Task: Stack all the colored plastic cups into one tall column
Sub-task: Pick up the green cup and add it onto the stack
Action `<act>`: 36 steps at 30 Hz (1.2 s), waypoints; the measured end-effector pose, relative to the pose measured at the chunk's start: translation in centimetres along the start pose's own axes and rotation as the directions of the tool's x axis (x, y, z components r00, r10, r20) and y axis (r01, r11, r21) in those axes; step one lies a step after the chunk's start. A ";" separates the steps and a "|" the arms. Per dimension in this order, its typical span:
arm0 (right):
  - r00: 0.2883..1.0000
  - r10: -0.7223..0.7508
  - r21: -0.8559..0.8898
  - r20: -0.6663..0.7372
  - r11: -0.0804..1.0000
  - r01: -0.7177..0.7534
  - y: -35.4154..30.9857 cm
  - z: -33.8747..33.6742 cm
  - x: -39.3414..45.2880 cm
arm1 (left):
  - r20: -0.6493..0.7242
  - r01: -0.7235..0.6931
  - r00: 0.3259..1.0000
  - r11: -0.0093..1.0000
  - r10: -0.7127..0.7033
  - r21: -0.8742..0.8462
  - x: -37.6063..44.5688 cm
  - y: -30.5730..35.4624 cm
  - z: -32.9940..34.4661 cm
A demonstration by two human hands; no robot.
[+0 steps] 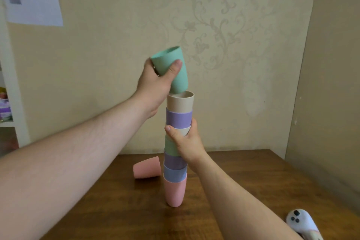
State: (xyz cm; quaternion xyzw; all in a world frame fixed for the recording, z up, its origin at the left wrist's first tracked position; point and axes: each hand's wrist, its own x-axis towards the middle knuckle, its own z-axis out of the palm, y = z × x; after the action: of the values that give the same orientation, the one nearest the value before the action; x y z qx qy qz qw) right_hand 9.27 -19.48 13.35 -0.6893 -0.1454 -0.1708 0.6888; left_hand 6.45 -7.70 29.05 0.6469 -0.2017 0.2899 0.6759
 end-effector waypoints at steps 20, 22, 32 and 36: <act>0.999 -0.037 0.032 -0.001 0.999 0.037 -0.5 -0.5 -0.6 | 0.199 0.113 0.968 0.975 -0.152 0.192 -2.5 -4.2 1.2; 0.999 -0.039 0.011 -0.009 0.999 0.039 -0.5 -0.6 -0.8 | 0.214 0.122 0.966 0.984 -0.148 0.128 -2.9 -4.8 0.8; 1.000 0.020 -0.064 -0.006 0.998 -0.020 4.5 -1.0 -3.8 | -0.093 0.438 0.865 0.653 -0.493 0.617 -7.4 -22.1 -5.9; 0.999 -0.035 -0.076 -0.026 0.997 0.033 5.2 -0.5 -3.8 | 0.041 0.434 0.736 0.517 -0.676 0.738 -10.1 -30.1 -6.5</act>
State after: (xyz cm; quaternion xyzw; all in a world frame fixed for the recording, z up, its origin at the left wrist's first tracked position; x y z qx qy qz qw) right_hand 8.07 -19.91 6.98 -0.7099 -0.1410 -0.1975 0.6612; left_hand 17.86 -2.41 -0.86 0.9158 0.0334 -0.0031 0.4002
